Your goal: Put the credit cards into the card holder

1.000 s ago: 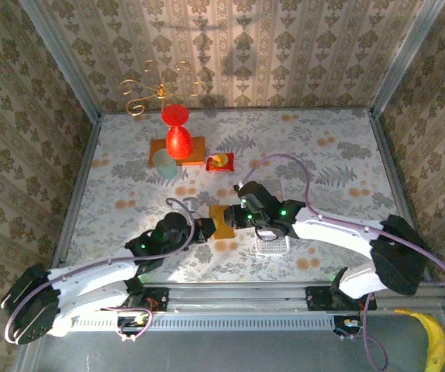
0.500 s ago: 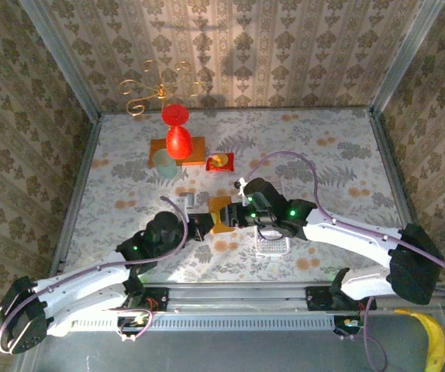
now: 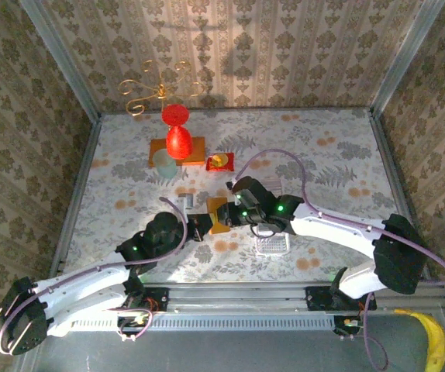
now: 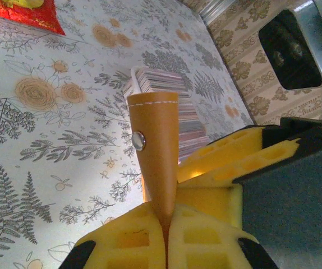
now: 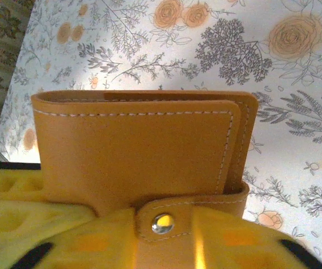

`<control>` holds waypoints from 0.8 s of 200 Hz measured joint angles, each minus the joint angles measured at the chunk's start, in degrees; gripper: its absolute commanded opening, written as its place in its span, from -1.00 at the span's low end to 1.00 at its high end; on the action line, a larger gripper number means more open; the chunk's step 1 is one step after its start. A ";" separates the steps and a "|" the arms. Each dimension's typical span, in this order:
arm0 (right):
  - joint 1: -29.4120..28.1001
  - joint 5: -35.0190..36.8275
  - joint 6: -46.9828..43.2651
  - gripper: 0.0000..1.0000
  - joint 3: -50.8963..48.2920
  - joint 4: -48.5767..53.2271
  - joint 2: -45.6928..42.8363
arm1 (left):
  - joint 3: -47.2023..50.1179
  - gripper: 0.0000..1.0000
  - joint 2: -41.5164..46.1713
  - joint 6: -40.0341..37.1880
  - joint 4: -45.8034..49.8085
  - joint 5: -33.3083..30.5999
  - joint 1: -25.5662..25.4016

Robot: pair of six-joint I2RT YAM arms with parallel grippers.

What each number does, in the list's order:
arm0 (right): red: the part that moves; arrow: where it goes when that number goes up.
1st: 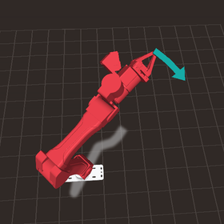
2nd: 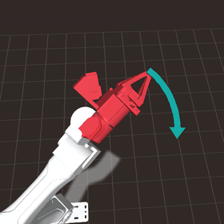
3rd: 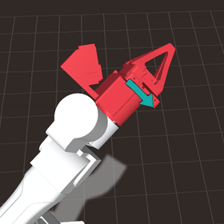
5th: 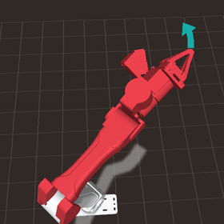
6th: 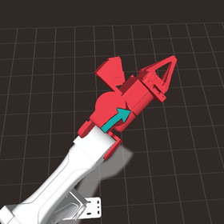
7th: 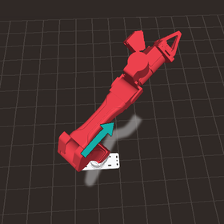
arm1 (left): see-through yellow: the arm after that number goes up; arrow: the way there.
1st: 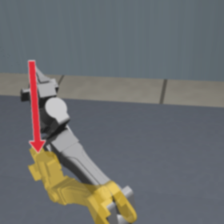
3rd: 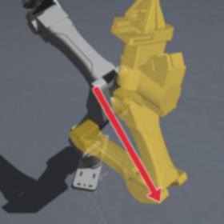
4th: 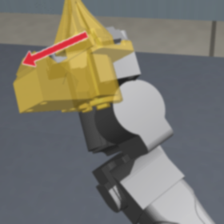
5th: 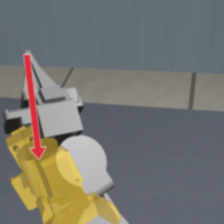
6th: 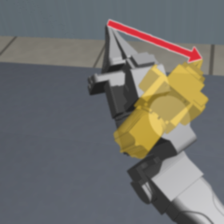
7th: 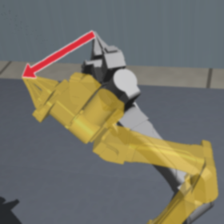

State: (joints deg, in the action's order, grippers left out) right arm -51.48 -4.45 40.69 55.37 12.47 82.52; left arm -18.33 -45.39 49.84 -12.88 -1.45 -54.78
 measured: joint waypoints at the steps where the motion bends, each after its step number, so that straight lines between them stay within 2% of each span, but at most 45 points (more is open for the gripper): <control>1: -0.07 0.11 0.07 -0.62 0.02 0.00 0.04 | 0.00 -1.00 0.04 0.00 0.04 0.00 0.00; 9: -0.46 0.63 0.17 -0.82 0.13 0.13 0.33 | 0.26 -1.00 0.26 0.02 0.20 0.00 0.00; 22: -0.79 3.58 0.48 -1.00 0.42 1.66 0.74 | 0.61 -1.00 0.81 0.02 0.55 -0.31 0.02; 42: 0.02 8.70 1.16 -1.00 -0.33 4.66 1.36 | 0.83 -1.00 2.47 0.07 0.55 -0.74 0.00; 64: 0.76 10.75 1.97 -1.00 -2.34 4.74 1.38 | 0.87 -1.00 3.34 0.48 0.74 -0.96 0.00; 105: 0.70 8.09 1.97 -1.00 -6.10 0.13 0.79 | 2.34 -1.00 1.77 2.12 0.98 -1.40 -0.11; 136: 0.52 5.07 2.01 -1.00 -7.48 -1.64 0.68 | 2.51 -1.00 -2.51 4.24 0.94 -0.92 -0.11; 160: -0.04 2.91 2.78 -1.00 -8.09 -3.45 0.70 | 2.54 -0.79 -6.49 5.88 0.94 -0.33 -0.11</control>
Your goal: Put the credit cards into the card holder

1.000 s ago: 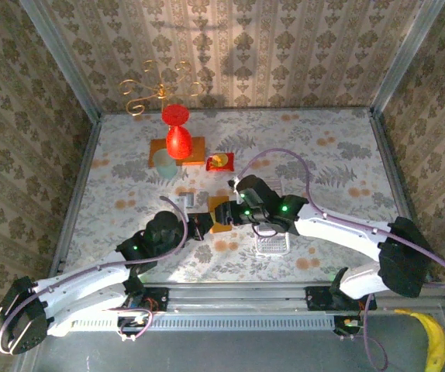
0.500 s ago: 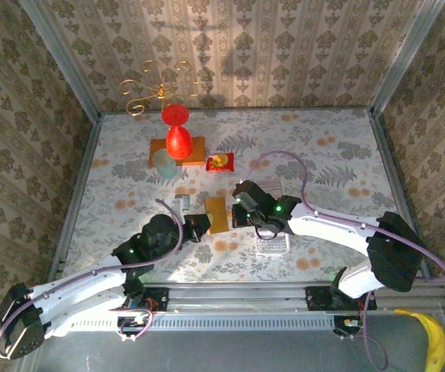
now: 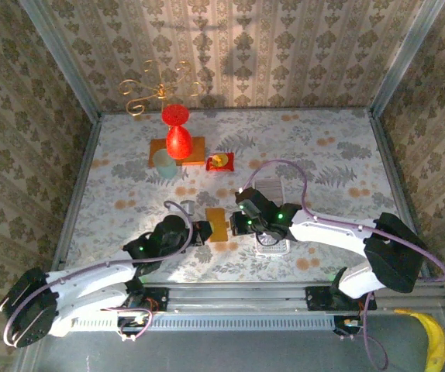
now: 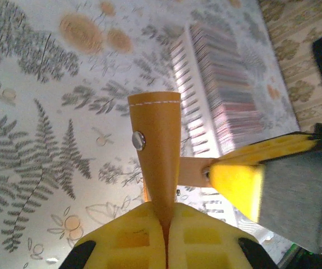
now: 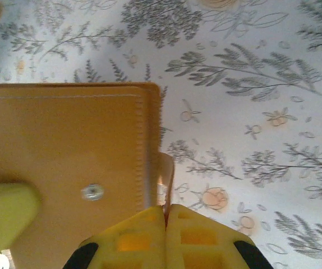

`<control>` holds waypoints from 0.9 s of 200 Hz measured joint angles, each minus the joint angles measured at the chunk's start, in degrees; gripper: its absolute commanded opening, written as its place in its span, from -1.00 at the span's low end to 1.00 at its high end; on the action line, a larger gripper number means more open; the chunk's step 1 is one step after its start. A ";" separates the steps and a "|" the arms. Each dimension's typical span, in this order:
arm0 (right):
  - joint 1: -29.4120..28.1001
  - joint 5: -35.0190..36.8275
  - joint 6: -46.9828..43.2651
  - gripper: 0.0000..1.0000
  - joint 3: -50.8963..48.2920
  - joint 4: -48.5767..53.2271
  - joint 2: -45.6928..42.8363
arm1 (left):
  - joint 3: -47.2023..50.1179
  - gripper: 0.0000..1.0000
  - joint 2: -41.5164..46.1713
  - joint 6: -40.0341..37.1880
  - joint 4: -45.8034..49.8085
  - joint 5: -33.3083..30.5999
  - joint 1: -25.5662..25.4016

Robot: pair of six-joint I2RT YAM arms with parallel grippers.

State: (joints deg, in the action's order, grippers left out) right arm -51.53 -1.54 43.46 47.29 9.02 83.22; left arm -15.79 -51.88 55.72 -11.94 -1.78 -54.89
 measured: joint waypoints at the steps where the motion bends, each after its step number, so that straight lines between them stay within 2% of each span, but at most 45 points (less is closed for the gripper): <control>1: -0.02 -0.11 0.09 -1.00 -0.04 -0.11 0.00 | 0.00 -0.77 -0.09 0.09 0.00 0.00 0.00; 20: -0.28 -0.92 0.70 -1.00 -1.09 -1.46 0.00 | 0.00 -0.55 -2.60 1.53 0.02 0.00 0.00; 28: -0.37 -1.33 1.01 -1.00 -1.42 -1.75 0.00 | 0.00 -0.32 -3.56 1.86 0.07 -0.02 0.00; 52: -0.50 -1.99 1.77 -1.00 -1.70 -2.58 0.00 | -0.07 0.00 -6.01 3.02 2.60 -1.03 0.00; 103: -1.01 -3.17 1.99 -1.00 -1.79 -4.70 -0.13 | -0.48 0.28 -6.69 4.48 8.94 -4.28 0.02; 145: -1.42 -3.76 2.21 -1.00 -3.23 -6.45 -3.28 | -0.46 0.51 -0.31 4.57 10.40 -6.56 0.17; 180: -1.42 -4.15 2.64 -1.00 -3.91 -7.78 -5.09 | -0.46 0.52 3.52 4.50 9.57 -7.13 0.31</control>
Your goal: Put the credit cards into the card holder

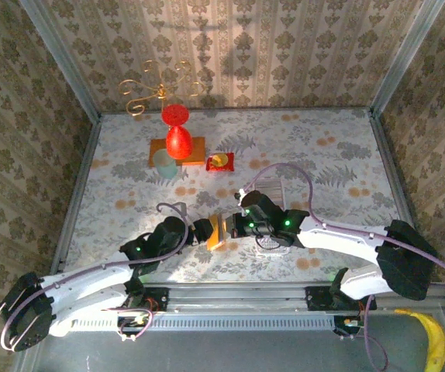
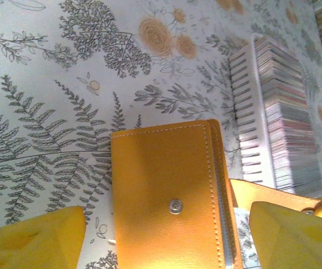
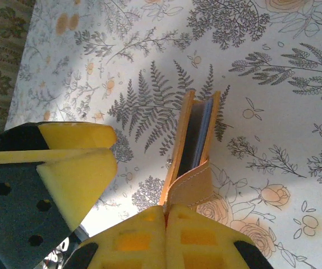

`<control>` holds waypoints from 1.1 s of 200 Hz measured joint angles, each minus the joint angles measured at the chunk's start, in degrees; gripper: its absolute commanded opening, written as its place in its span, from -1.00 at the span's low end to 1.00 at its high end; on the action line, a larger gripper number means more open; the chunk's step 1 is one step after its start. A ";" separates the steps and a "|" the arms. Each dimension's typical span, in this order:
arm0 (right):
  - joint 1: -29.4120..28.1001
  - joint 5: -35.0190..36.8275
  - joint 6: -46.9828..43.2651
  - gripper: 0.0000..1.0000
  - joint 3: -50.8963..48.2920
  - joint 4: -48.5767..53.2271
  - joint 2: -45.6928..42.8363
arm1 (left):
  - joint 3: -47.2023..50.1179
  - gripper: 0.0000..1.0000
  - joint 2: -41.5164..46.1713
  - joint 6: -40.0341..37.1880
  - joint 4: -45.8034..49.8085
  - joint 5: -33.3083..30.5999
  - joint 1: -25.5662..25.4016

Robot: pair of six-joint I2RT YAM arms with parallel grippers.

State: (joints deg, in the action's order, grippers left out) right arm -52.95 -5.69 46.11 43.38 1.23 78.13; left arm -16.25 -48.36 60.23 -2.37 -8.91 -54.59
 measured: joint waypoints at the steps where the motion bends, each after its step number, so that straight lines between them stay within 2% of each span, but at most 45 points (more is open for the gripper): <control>1: 0.00 -0.02 0.00 -1.00 -0.02 0.00 -0.02 | 0.00 0.52 0.00 0.00 -0.02 0.02 0.00; 43: 0.00 -0.68 0.57 -1.00 -0.63 -1.14 -0.57 | -0.02 0.47 -3.67 -0.13 -1.55 1.44 0.35; 85: -0.09 -0.81 0.61 -1.00 -0.76 -1.22 -1.53 | -0.61 0.34 -8.07 -0.74 -3.32 3.52 0.39; 131: -0.09 -0.28 0.63 -1.00 -1.62 -0.94 -2.14 | -1.88 -0.10 -9.99 -1.07 -4.57 4.68 1.16; 182: -0.09 1.42 0.63 -1.00 -2.58 0.57 -2.16 | -1.88 -0.22 -10.08 -1.29 -4.48 4.81 2.40; 220: -0.09 2.73 0.66 -1.00 -3.30 1.44 -2.62 | -1.36 -0.22 -8.50 -1.25 -3.98 4.74 3.82</control>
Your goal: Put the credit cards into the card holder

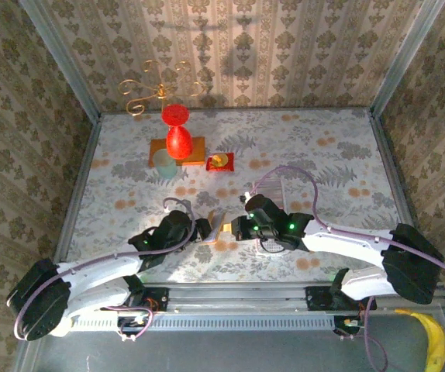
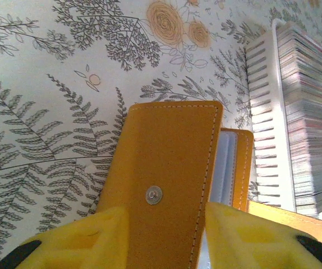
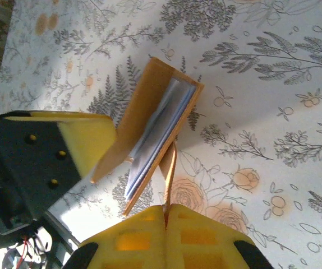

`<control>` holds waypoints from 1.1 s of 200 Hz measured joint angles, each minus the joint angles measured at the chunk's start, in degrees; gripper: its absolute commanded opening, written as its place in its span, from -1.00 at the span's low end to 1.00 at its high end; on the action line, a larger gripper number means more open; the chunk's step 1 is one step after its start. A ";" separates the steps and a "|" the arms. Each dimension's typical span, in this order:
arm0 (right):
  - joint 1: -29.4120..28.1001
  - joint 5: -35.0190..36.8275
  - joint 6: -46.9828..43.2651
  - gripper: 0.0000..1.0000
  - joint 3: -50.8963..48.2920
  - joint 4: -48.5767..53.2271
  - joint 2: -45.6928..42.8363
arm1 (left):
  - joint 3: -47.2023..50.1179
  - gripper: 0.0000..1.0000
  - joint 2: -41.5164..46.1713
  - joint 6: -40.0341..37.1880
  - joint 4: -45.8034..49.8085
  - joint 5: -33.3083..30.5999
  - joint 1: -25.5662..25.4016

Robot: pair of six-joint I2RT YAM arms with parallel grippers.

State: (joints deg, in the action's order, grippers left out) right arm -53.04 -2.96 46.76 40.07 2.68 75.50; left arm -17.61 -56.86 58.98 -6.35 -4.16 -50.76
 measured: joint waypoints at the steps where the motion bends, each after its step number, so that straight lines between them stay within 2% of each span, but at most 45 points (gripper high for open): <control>1: 0.00 0.00 0.00 -1.00 -0.02 0.02 -0.02 | 0.02 -0.22 0.04 0.00 0.04 0.00 0.04; 84: 0.17 1.22 0.13 -1.00 -1.05 0.85 -0.26 | 1.16 -0.34 5.03 -0.04 4.20 -1.01 3.30; 157: 2.93 2.43 -0.07 -1.00 -1.03 4.92 0.28 | 4.15 -0.67 7.63 -0.07 6.23 -1.09 4.79; 210: 3.39 2.71 -0.90 -1.00 -0.17 7.39 2.10 | 6.97 -0.71 7.82 -0.02 7.65 1.01 4.79; 220: 3.39 2.80 -1.60 -0.83 0.57 8.46 2.14 | 6.97 -0.70 7.67 -0.04 7.58 1.42 4.79</control>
State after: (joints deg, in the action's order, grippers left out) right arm -49.65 -0.16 45.17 40.64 11.14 77.65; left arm -10.63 -49.19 58.94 1.23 -2.74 -45.98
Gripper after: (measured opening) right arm 0.039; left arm 0.146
